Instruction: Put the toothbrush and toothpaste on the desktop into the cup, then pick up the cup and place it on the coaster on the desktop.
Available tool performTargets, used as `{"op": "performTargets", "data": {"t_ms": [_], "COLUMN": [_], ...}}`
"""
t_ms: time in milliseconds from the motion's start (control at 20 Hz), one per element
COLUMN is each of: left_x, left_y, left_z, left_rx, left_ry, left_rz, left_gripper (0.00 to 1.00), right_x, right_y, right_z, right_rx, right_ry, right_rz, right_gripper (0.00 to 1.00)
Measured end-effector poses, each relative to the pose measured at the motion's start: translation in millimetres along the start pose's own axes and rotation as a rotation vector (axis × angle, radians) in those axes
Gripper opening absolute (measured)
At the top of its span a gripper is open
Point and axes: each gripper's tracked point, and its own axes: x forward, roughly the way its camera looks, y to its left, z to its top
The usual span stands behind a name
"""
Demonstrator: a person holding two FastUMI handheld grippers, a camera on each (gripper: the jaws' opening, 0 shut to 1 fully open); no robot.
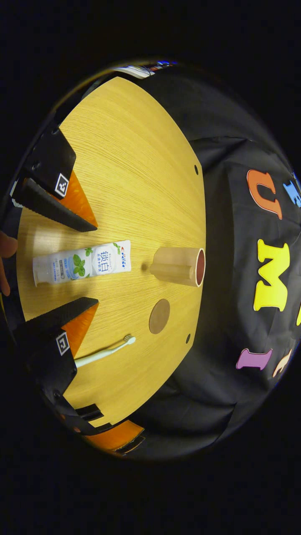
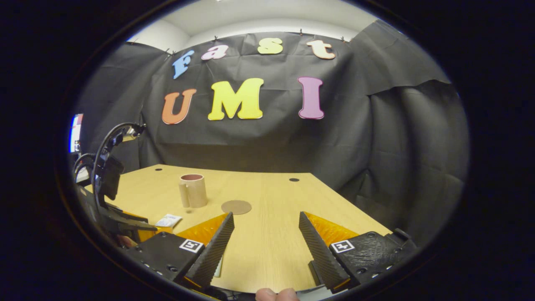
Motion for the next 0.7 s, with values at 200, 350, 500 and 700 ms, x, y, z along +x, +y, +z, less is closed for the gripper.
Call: {"op": "performTargets", "data": {"t_ms": [200,350,500,700], "left_x": [11.9,13.5,12.1,11.0], "left_y": [7.3,11.8,16.2,15.5], "left_z": [-1.5,-4.9,-6.2,-6.1], "left_rx": [0.013,0.005,0.001,-0.009], "left_ry": [0.024,0.048,0.063,0.078], "left_rz": [0.036,0.066,0.1,0.085], "left_gripper": [0.9,0.78,0.62,0.46], "right_x": [0.8,2.0,5.0,6.7], "right_y": [-4.2,-6.4,-3.5,10.7], "right_z": [-2.3,-1.9,-3.8,-7.1], "right_rx": [0.017,0.017,0.01,0.045], "right_ry": [0.007,0.006,0.012,0.04], "right_rz": [0.0,-0.005,-0.005,0.039], "right_gripper": [0.96,0.95,0.95,0.95]}}
